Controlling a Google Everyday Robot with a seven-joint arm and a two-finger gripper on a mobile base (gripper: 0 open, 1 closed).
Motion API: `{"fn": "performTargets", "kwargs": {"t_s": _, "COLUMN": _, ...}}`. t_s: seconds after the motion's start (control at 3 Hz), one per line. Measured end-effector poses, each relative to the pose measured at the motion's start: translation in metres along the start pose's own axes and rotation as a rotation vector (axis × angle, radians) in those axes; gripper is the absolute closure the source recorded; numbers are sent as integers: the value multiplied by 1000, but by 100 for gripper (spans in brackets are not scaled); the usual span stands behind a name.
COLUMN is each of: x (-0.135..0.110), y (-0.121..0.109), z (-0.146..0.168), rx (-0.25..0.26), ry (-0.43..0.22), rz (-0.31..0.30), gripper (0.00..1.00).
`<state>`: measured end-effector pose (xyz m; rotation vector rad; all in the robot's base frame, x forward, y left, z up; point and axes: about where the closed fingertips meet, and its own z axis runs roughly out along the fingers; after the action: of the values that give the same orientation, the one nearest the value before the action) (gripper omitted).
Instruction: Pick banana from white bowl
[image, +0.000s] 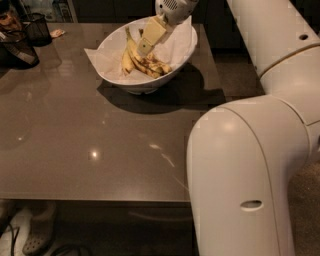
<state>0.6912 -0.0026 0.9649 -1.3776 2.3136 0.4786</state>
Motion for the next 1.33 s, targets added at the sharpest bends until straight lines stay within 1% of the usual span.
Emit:
{"fn": "performTargets", "kwargs": {"t_s": 0.33, "x": 0, "y": -9, "z": 6, "rx": 26, "ry": 33, "rz": 57, "gripper": 12}}
{"fn": "performTargets", "kwargs": {"t_s": 0.67, "x": 0, "y": -17, "z": 19, "rx": 44, "ry": 76, "rz": 99, "gripper": 23}}
{"fn": "performTargets", "kwargs": {"t_s": 1.0, "x": -2, "y": -24, "z": 30, "rx": 68, "ry": 112, "rz": 127, "gripper": 39}}
{"fn": "performTargets", "kwargs": {"t_s": 1.33, "x": -3, "y": -29, "z": 40, "rx": 89, "ry": 143, "rz": 145, "gripper": 41}}
